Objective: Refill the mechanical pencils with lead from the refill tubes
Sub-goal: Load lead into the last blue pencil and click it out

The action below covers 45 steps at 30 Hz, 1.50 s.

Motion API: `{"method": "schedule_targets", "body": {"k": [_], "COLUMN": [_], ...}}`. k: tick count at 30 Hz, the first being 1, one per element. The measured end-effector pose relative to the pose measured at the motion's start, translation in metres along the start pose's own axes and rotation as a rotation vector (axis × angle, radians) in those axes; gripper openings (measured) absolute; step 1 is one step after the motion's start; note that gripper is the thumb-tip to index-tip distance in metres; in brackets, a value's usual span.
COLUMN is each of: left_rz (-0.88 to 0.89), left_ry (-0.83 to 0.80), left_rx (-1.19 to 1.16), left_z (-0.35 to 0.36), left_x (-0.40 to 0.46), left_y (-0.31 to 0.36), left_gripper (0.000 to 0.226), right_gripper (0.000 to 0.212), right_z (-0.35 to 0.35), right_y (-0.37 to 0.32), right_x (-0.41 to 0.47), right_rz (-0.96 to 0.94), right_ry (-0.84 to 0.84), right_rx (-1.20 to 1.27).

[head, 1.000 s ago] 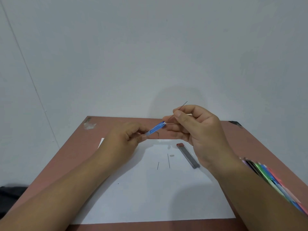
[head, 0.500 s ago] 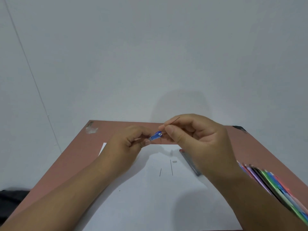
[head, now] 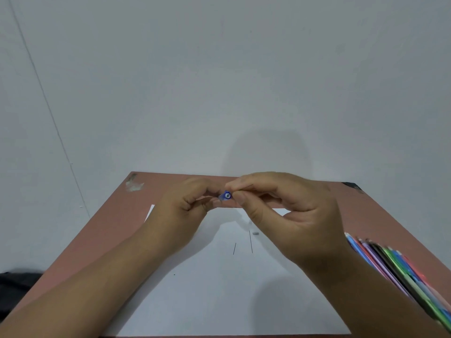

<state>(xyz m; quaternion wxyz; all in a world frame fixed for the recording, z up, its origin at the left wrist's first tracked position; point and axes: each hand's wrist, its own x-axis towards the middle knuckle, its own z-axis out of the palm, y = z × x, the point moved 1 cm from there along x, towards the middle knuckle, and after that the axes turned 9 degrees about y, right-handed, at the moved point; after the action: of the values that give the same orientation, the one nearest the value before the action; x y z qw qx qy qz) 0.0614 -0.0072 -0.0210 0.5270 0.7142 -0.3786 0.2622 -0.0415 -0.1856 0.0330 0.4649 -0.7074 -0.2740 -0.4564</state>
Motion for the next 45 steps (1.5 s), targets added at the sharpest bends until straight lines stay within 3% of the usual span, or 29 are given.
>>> {"method": "schedule_targets", "body": {"k": [13,24,32,39,45], "left_rz": [0.018,0.010,0.066,0.006,-0.020], "left_ry": [-0.011,-0.015,0.003,-0.012,-0.018], "left_rx": [0.002,0.010,0.046,0.047,0.089], "left_z": [0.001,0.001,0.002,0.000,0.001], "left_x": [0.001,0.000,0.001,0.000,-0.002], "left_y": [0.006,0.006,0.007,0.001,-0.002], "left_gripper": [0.021,0.020,0.047,0.027,0.023], "right_gripper": [0.007,0.010,0.007,0.010,0.009], "right_z": [-0.001,-0.001,0.000,-0.003,-0.003], "right_y": [-0.001,0.003,0.007,0.008,0.013], "right_x": [0.004,0.002,-0.001,0.003,0.002], "right_rz": [-0.218,-0.104,0.089,-0.050,-0.013], "right_ry": [-0.047,-0.012,0.046,-0.006,0.034], "right_rx": [-0.136,-0.091,-0.010,-0.117,-0.200]}}
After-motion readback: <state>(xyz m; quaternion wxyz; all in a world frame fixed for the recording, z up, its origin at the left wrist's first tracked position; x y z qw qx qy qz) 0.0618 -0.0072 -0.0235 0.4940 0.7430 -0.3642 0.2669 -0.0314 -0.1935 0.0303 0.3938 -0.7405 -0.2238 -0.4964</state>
